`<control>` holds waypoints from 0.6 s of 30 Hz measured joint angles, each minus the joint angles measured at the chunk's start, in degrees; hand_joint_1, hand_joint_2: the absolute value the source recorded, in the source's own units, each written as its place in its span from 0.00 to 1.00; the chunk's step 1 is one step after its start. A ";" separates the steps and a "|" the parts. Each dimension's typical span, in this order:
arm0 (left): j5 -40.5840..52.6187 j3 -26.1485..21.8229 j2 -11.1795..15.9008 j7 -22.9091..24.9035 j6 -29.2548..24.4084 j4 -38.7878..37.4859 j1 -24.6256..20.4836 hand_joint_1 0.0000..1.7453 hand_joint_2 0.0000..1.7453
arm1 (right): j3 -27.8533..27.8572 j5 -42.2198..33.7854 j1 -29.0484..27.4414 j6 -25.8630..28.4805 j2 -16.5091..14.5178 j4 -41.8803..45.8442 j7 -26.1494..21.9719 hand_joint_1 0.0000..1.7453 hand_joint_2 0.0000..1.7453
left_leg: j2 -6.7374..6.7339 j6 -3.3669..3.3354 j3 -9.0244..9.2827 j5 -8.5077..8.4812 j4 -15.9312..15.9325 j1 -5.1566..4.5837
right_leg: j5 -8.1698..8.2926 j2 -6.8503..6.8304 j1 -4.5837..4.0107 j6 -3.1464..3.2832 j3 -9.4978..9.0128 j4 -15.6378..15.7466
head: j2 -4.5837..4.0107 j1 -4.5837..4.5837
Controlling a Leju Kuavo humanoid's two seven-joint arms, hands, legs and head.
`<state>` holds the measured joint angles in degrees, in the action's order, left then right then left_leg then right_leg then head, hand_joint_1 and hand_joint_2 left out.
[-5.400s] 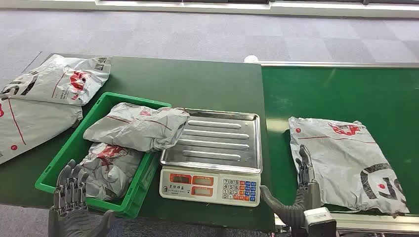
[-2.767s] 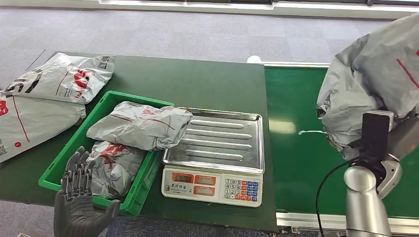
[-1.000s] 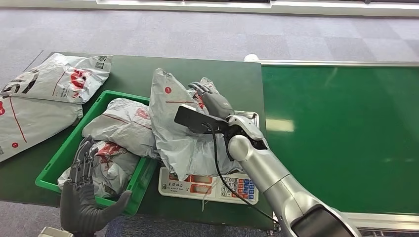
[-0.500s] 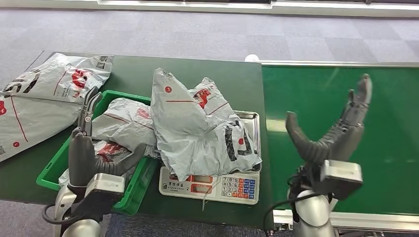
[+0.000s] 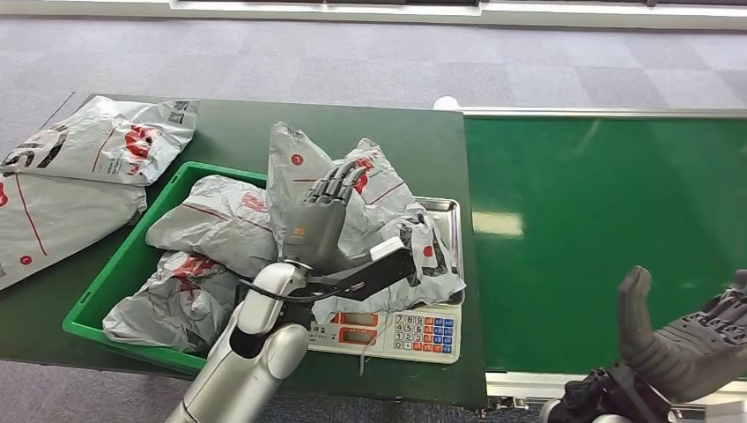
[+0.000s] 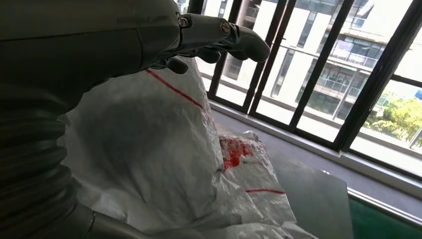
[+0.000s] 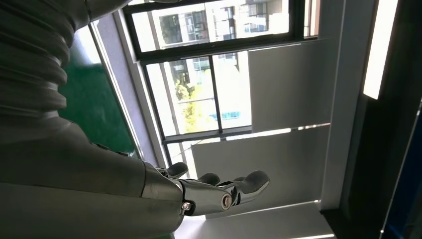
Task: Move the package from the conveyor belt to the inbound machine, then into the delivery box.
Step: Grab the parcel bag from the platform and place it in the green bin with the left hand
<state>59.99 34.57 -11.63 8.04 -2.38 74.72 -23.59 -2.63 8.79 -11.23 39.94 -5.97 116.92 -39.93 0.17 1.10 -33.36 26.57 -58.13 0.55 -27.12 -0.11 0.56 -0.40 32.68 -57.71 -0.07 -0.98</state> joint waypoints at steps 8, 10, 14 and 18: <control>5.89 4.12 -5.58 3.40 1.70 -20.80 -4.02 0.42 1.00 | -4.16 -1.43 0.07 -0.01 0.73 -2.61 -0.01 0.00 1.00 | 0.02 0.00 -0.02 0.01 0.01 0.00 | -0.01 0.00 -0.02 -0.01 0.01 0.00 | 0.00 0.00; 6.96 4.59 -6.55 4.58 1.94 -25.39 -4.79 0.92 1.00 | -5.20 -1.19 0.12 -0.02 0.72 -3.36 -0.02 0.00 1.00 | 0.03 0.00 -0.02 0.01 0.02 0.00 | -0.02 -0.01 -0.02 -0.01 -0.02 0.00 | 0.00 0.00; 8.43 4.77 -7.72 7.07 2.90 -32.86 -7.21 1.00 1.00 | -6.90 -0.21 0.21 -0.17 0.56 -4.64 0.03 0.00 1.00 | 0.06 0.00 0.09 0.02 0.06 0.01 | -0.07 -0.05 -0.04 0.01 -0.23 0.00 | 0.00 0.00; 8.96 4.16 -7.80 7.52 2.93 -37.19 -8.86 1.00 1.00 | -7.59 1.03 0.24 -1.50 0.09 -5.40 0.53 0.00 1.00 | 0.03 -0.01 0.12 0.04 0.09 0.01 | -0.09 -0.03 -0.04 0.04 -0.40 0.00 | 0.00 0.00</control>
<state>68.95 38.73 -19.43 15.57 0.55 37.53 -32.45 -10.23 9.82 -10.99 38.44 -5.89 111.52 -39.41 0.19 1.10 -33.24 26.61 -58.04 0.56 -27.21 -0.14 0.52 -0.36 32.27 -57.71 -0.07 -0.98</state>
